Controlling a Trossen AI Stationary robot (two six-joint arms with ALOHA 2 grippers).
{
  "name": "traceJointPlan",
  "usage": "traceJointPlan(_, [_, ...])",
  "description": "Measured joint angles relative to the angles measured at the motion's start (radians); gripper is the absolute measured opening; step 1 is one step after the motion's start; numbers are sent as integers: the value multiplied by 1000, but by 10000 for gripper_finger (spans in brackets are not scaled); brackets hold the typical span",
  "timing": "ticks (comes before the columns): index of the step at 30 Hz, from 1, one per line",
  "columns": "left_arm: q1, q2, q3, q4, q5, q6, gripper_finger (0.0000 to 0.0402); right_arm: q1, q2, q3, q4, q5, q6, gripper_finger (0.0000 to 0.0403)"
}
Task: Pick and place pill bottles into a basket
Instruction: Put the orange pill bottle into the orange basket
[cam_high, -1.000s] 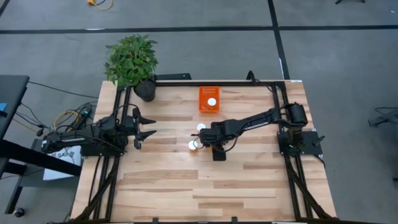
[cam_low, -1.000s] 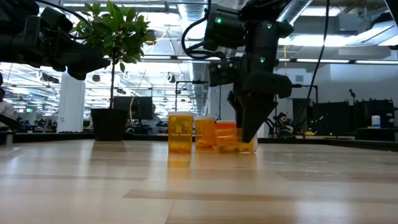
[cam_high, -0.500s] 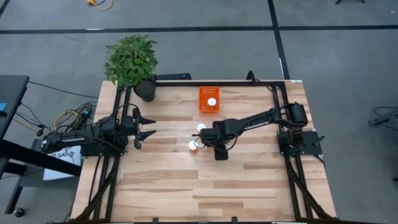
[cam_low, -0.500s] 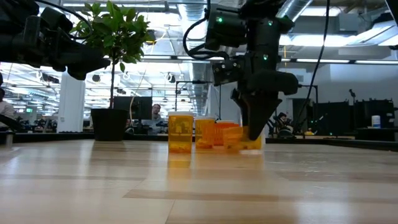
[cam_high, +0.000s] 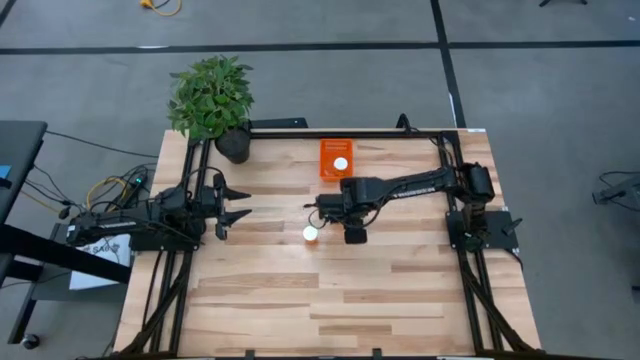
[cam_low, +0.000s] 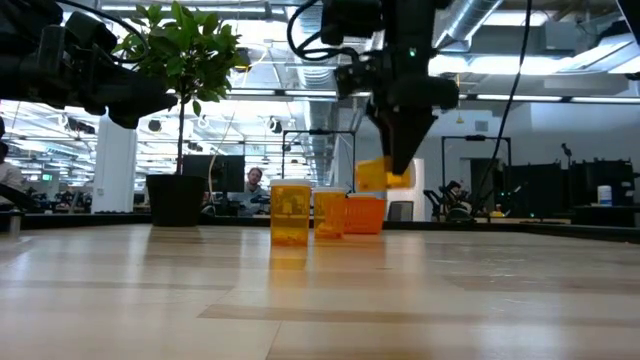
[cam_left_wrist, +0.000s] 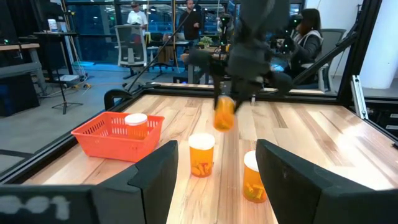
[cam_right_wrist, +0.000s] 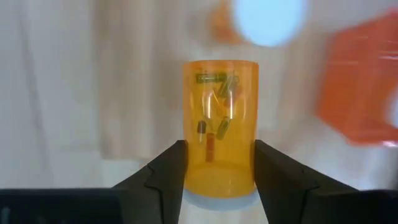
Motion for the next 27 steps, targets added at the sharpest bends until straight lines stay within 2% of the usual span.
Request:
traceJointPlan(5, [0,0,0,0,0,0,209,-39,0,96,-101,111,-54,158])
traceJointPlan(12, [0,0,0,0,0,0,209,-123,0,182,-123,205,-177,165])
traceJointPlan(27, [0,0,0,0,0,0,209,-284,0,196,-17,384,-502,168])
